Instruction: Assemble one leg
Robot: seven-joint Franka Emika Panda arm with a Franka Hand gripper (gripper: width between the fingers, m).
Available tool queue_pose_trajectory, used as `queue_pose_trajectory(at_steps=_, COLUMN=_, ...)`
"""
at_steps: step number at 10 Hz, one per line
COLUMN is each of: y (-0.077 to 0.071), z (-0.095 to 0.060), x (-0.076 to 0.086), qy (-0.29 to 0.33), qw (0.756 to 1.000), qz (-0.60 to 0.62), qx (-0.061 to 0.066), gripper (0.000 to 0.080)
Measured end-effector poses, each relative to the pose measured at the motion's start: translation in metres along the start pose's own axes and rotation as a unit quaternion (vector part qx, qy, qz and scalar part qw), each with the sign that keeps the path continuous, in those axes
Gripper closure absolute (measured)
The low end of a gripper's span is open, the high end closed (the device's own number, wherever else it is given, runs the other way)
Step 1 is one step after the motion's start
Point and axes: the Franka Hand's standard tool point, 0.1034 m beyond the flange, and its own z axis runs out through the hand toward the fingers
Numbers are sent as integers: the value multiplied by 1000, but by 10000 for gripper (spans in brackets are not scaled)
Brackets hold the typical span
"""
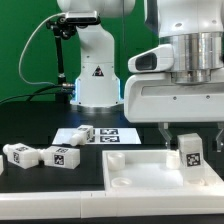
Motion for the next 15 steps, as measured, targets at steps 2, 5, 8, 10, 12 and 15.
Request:
queue_pose_trajectory(at_steps=2, y=0, z=0, x=-1, qy=4, qw=995, qz=95, qx=-7, gripper=515)
queue_pose_trajectory(at_steps=5, y=1, z=1, x=-2, qy=11, qw=946, qz=325, qx=-12, gripper=515)
queue_pose_trajectory(at_steps=8, y=1, z=2, x=-3, qy=5, qw=811, qz=585, qx=-2, gripper=514)
queue_pose_trajectory(at_steps=10, y=1, z=2, x=-4, qy=5, qw=811, qz=584, qx=-3, gripper=462)
queue_pose_trajectory(at_steps=12, y=6, z=3, x=-1, qy=5, qw=886, qz=465, qx=-5, gripper=327)
queue_pose_trajectory(at_steps=15, y=8, z=8, x=-3, qy=-6, qw=970, qz=245, qx=-10, gripper=162)
